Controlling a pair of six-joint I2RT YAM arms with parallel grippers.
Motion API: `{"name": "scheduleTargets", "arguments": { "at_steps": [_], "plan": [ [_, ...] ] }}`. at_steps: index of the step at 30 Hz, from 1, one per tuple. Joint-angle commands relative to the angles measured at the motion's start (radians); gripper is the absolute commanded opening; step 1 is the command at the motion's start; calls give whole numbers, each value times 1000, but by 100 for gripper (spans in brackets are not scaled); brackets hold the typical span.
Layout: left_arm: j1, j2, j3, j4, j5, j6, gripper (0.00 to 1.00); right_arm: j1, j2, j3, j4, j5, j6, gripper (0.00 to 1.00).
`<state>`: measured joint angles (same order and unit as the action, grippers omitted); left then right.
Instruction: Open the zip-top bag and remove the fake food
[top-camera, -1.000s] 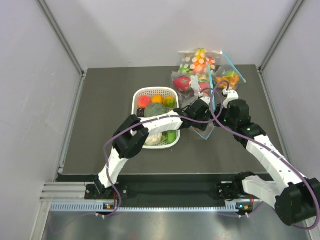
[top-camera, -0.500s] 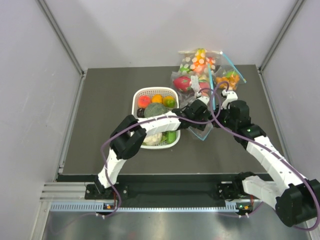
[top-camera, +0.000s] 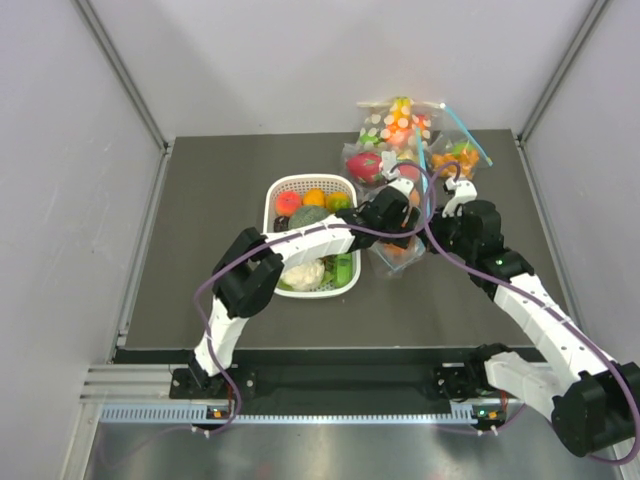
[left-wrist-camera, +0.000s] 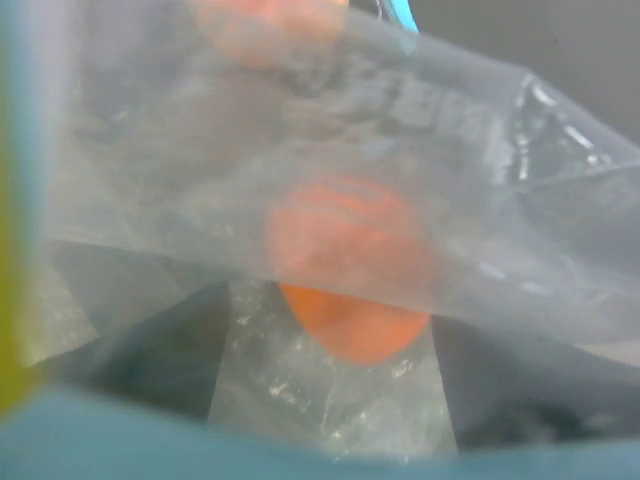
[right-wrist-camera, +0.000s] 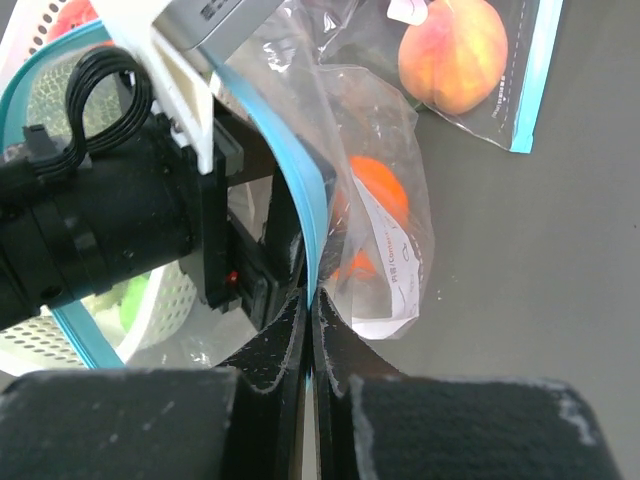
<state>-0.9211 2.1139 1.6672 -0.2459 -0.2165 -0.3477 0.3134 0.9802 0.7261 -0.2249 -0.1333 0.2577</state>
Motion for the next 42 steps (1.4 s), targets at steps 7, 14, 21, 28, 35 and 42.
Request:
{"name": "scheduleTargets", "arguments": {
  "at_steps": [7,14,21,28,35,42],
  "plan": [
    [16,63,83,96,29,6,84,12,-17,6,16,-14,-5,0],
    [16,97,105,82,54,3,78,12,-21,3,12,-6,-9,0],
    [16,109,94,63,75,13,32,10,-9,3,19,-17,-3,0],
    [13,49,39,53,82,35,42,10,-6,1,18,-12,-6,0],
    [-9,-31,-4,-2,-6,81,73,9,0,-1,24,-17,-3,0],
    [-16,-39,-41,-59,18,76,75,10,9,-2,27,-22,-1,0]
  ]
}}
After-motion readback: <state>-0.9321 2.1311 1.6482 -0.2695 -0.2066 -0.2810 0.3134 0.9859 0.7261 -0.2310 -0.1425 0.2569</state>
